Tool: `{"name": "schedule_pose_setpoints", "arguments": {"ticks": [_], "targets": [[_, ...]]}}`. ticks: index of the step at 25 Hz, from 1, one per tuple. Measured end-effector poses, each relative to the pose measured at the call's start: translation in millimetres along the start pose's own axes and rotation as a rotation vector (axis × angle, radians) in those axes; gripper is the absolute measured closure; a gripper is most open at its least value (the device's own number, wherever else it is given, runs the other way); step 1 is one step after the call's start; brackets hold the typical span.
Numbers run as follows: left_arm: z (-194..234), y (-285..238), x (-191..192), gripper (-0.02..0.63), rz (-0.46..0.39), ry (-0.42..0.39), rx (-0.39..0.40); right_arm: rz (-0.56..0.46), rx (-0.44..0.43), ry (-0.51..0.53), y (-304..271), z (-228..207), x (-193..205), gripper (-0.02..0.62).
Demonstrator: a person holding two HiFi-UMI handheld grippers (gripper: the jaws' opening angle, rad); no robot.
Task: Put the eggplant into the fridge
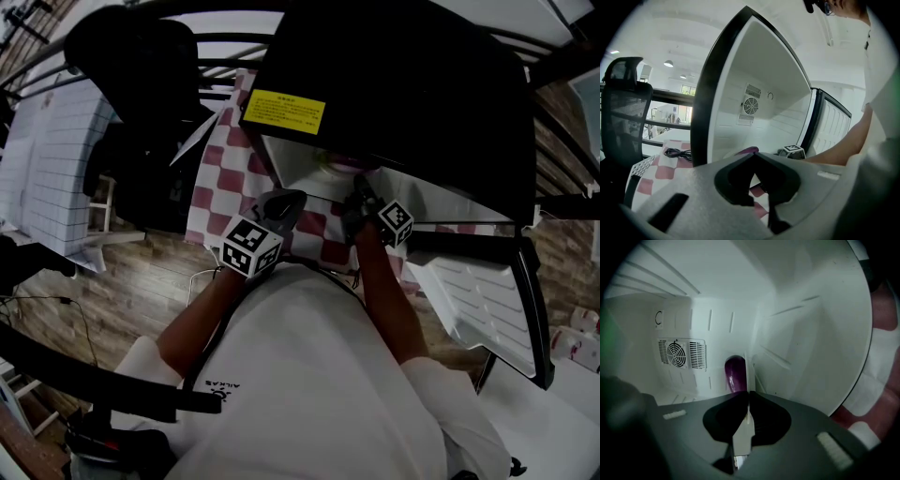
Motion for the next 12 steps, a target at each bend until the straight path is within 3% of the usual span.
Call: {"name": "schedule_pose_setpoints", "arguments": {"ticks": [12], "targets": [[-4.4,-2.7,0.4,0.600,0.005,-0.003,-0.005,0.012,0.098,-0.031,-6.9,-6.9,-3.9,0.577]]}}
Point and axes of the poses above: the fingertips, and each gripper's own axes: y backward along the fingers, z to its left, x out of its underside, the point moved 3 cm from there along y, backward along the fingers, and after that the axes turned 7 degrees about x, right-handed, at the moved point
